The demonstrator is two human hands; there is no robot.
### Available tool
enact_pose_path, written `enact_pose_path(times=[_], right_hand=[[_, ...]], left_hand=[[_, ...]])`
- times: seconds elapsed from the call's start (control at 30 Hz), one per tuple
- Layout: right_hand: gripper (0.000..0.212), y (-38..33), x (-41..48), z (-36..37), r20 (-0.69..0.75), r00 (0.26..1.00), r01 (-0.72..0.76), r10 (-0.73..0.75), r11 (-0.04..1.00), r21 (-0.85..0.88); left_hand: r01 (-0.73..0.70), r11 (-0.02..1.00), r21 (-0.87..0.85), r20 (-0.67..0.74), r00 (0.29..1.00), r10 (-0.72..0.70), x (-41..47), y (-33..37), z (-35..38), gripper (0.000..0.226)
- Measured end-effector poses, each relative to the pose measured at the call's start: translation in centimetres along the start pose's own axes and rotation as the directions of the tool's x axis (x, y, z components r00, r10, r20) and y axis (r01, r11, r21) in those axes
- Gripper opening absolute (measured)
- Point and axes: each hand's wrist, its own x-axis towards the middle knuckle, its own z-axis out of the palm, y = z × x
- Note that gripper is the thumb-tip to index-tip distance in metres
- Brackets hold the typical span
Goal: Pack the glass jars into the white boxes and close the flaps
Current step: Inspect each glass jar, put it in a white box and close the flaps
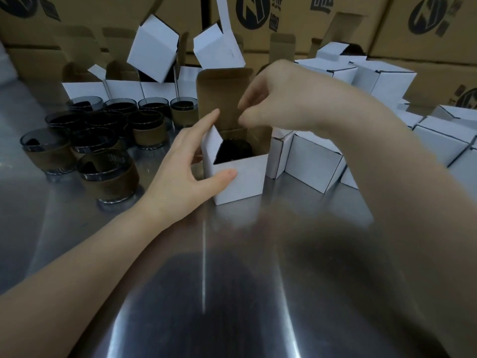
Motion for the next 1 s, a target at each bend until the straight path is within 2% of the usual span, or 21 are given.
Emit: enact_pose_path(times=[0.07,0.13,0.3,0.43,0.5,0.57,0.63,0.73,0.83,1.0], right_hand=[[0.018,0.3,0.1,-0.1,-0.020,0.999,-0.037,0.040,0.993,0.114],[0.020,0.5,0.2,0.0,0.028,0.998,-0.066,0.062,0.980,0.190],[0.023,0.8,0.5,0.6,0.079,0.997,-0.019,0.001,0.976,0.219],[0.016,1.5,0.8,0.8,0.034,0.999,-0.044,0.035,0.933,0.358],[0.040,1.8,0.9,0.7,0.039,0.998,-0.058,0.046,0.896,0.440],[0.059,2.0,0.8,0.6,0.054,0.998,-0.044,0.022,0.885,0.463],[0.052,2.1,0.8,0.6,0.086,0.996,-0.029,-0.012,0.884,0.467],[0.028,2.3,0.8,0.1,0.115,0.993,-0.020,-0.042,0.872,0.488],[0.014,2.9,0.6,-0.6,0.192,0.977,-0.011,-0.096,0.871,0.491],[0.019,3.3,0.6,-0.5,0.253,0.960,0.019,-0.118,0.932,0.363]], left_hand=[[0.040,0.997,-0.072,0.062,0.997,-0.035,0.1,0.1,-0.1,0.069],[0.092,0.981,-0.171,0.101,0.992,-0.075,0.2,0.3,-0.3,0.059],[0.129,0.949,-0.287,0.025,0.992,-0.127,0.6,0.1,-0.4,0.037],[0.059,0.893,-0.447,-0.101,0.988,-0.116,0.8,0.4,-0.1,0.042],[0.014,0.861,-0.508,-0.142,0.985,-0.100,0.9,0.4,0.0,0.050],[0.014,0.855,-0.519,-0.136,0.986,-0.099,1.0,0.3,-0.1,0.064],[0.015,0.868,-0.497,-0.124,0.988,-0.088,1.0,0.3,-0.2,0.071],[-0.002,0.892,-0.451,-0.134,0.989,-0.066,1.0,0.5,-0.3,0.057],[-0.031,0.916,-0.400,-0.150,0.988,-0.032,0.8,0.6,-0.1,0.043],[-0.078,0.940,-0.333,-0.153,0.988,0.027,0.4,0.3,0.1,0.024]])
